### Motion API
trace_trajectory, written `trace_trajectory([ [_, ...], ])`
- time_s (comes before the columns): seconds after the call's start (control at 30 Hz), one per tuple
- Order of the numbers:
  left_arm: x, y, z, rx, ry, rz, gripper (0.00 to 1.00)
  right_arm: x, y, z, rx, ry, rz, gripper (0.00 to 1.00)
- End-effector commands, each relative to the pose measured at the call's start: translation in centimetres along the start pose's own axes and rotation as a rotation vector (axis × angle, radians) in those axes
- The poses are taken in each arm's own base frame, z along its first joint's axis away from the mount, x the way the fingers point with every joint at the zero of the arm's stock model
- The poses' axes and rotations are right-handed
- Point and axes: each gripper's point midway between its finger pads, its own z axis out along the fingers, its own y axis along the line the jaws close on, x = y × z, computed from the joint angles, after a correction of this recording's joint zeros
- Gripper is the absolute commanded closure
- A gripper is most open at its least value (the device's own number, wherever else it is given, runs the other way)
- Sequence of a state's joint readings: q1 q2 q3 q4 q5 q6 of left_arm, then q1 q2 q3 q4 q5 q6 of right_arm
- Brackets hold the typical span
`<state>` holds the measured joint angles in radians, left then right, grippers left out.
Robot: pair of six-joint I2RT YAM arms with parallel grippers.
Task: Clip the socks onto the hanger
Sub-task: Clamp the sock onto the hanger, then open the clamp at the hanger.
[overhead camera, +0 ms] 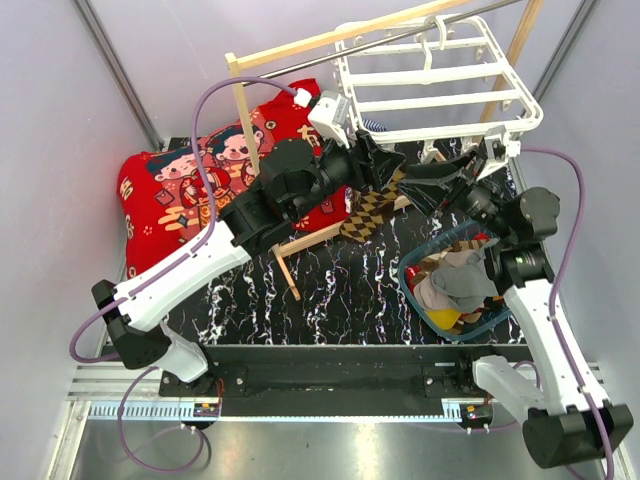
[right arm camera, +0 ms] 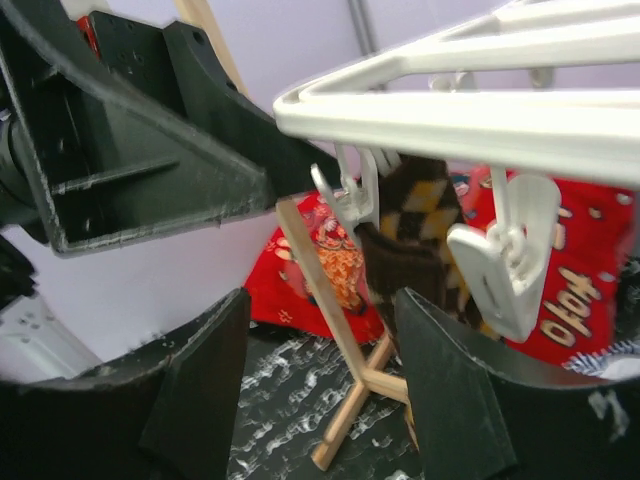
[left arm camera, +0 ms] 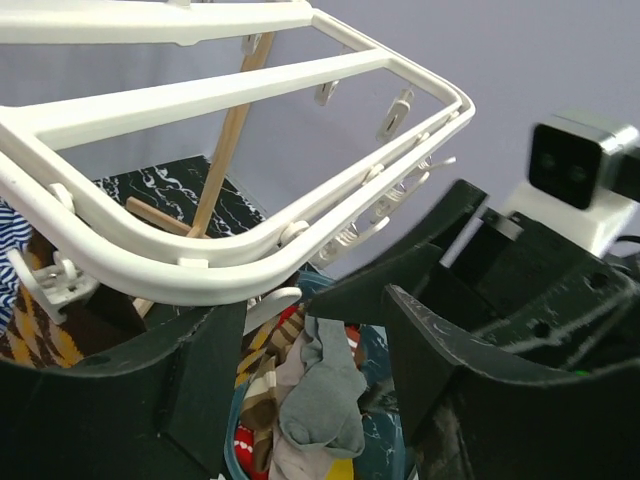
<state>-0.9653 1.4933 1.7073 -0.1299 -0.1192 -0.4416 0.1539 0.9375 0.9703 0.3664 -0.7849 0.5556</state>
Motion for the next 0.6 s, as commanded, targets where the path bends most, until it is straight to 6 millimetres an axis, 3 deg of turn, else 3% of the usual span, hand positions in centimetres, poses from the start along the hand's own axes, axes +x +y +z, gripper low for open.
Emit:
trace_trajectory([
  [0.0, -2.3, 1.4, -0.4, -0.033, -0.075, 0.007, 0.4, 0.4, -1.1, -2.3, 0.162, 0.026, -0.154, 0.31],
  [0.23, -2.7, 3.4, -0.4, -0.078, -0.083, 0.01, 0.4, 0.9, -4.3, -5.4, 0.391, 0.002, -0.286, 0.3],
  [0.57, -3.3, 5.0, -0.8, -0.109, -0.09, 0.013, 0.39, 0.3, -6.2, -3.3, 0.356, -0.045, -0.357, 0.29],
])
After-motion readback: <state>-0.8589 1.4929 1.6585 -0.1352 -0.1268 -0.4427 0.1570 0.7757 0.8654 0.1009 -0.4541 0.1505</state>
